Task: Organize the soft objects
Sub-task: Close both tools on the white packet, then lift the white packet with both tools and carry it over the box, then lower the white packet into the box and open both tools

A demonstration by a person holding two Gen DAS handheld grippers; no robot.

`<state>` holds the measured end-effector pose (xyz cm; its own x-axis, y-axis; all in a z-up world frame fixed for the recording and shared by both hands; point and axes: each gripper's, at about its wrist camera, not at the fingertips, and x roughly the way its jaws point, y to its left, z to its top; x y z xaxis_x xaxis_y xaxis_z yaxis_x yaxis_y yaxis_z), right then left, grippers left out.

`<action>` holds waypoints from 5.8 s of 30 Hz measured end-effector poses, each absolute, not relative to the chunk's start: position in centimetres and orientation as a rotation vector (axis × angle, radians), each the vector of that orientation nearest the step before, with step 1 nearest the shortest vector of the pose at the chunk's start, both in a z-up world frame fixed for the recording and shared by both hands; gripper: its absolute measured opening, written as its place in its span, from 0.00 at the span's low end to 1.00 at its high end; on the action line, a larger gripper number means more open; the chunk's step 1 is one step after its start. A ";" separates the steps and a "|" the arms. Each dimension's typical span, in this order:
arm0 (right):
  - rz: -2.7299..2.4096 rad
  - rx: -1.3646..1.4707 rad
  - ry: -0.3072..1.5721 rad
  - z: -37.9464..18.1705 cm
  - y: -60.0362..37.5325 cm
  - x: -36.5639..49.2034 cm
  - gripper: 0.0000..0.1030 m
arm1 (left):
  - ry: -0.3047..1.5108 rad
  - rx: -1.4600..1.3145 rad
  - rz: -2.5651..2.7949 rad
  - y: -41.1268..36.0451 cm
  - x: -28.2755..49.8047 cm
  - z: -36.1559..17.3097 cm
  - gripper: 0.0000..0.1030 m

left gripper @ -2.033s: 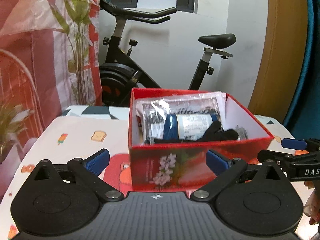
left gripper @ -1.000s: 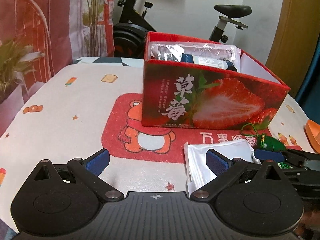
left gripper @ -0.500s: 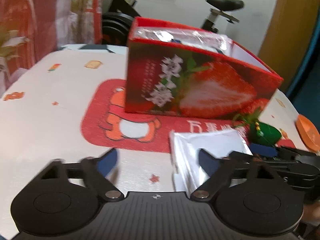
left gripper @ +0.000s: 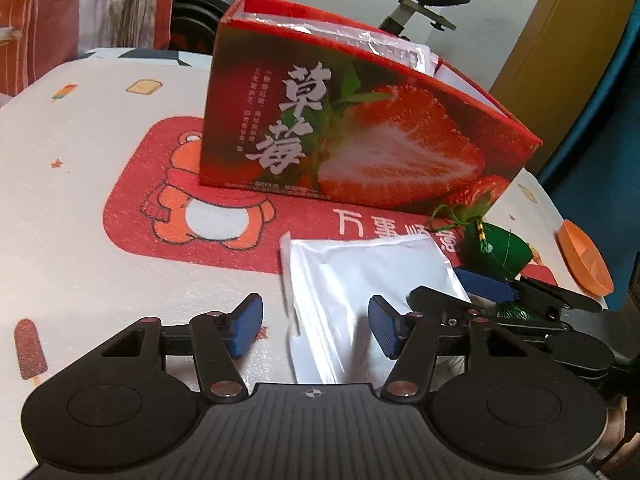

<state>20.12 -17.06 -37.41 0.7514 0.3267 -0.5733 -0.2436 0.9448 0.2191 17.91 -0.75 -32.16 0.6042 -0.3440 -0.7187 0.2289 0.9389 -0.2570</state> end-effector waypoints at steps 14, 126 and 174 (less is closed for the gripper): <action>0.342 0.114 0.637 -37.5 -16.7 20.3 0.58 | 0.865 -0.160 -0.341 -1.0 18.0 -32.5 0.60; 0.349 0.301 0.514 -23.4 -22.5 38.7 0.25 | 0.633 -0.009 -0.527 -3.9 34.6 -22.2 0.39; 0.123 0.153 0.491 -21.9 -22.5 26.8 1.00 | 0.560 0.042 -0.267 -1.8 22.7 -18.1 1.00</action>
<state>26.80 -22.54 -21.89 0.8748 0.1537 -0.4595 -0.0801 0.9812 0.1757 22.66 -1.75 -18.14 0.8135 -0.2386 -0.5304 0.2615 0.9646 -0.0330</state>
